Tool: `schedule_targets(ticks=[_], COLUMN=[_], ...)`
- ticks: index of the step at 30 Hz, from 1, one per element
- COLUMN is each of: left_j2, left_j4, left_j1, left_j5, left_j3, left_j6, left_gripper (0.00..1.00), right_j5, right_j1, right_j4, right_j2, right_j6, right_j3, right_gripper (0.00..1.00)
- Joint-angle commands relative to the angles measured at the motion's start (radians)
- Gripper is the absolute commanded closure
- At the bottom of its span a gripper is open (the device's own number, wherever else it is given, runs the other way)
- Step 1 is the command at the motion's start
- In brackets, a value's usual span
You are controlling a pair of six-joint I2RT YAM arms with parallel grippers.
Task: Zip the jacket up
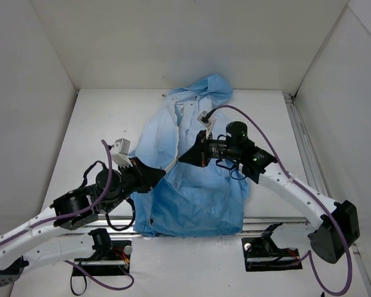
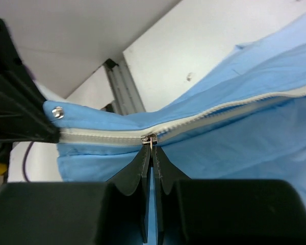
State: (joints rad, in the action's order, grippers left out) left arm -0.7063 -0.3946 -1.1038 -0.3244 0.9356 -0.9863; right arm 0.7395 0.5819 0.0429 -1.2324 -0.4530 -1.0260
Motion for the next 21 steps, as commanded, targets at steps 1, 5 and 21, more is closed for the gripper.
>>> schedule_targets(ticks=[1, 5, 21], left_j2=[0.033, 0.053, -0.035], left_j4=[-0.016, -0.105, -0.414], left_j1=[0.001, 0.001, 0.001], left_j5=[-0.019, -0.074, -0.208], left_j3=[0.083, 0.101, 0.206], left_j6=[-0.031, -0.061, -0.184], left_gripper=[1.0, 1.0, 1.0], right_j5=[-0.251, -0.377, -0.772], right_j1=[-0.017, -0.019, -0.073], right_j4=[-0.078, -0.146, -0.173], right_j2=[-0.021, -0.064, -0.245], right_j6=[0.089, 0.145, 0.221], right_j3=[-0.074, -0.138, -0.238], right_gripper=[1.0, 1.0, 1.0])
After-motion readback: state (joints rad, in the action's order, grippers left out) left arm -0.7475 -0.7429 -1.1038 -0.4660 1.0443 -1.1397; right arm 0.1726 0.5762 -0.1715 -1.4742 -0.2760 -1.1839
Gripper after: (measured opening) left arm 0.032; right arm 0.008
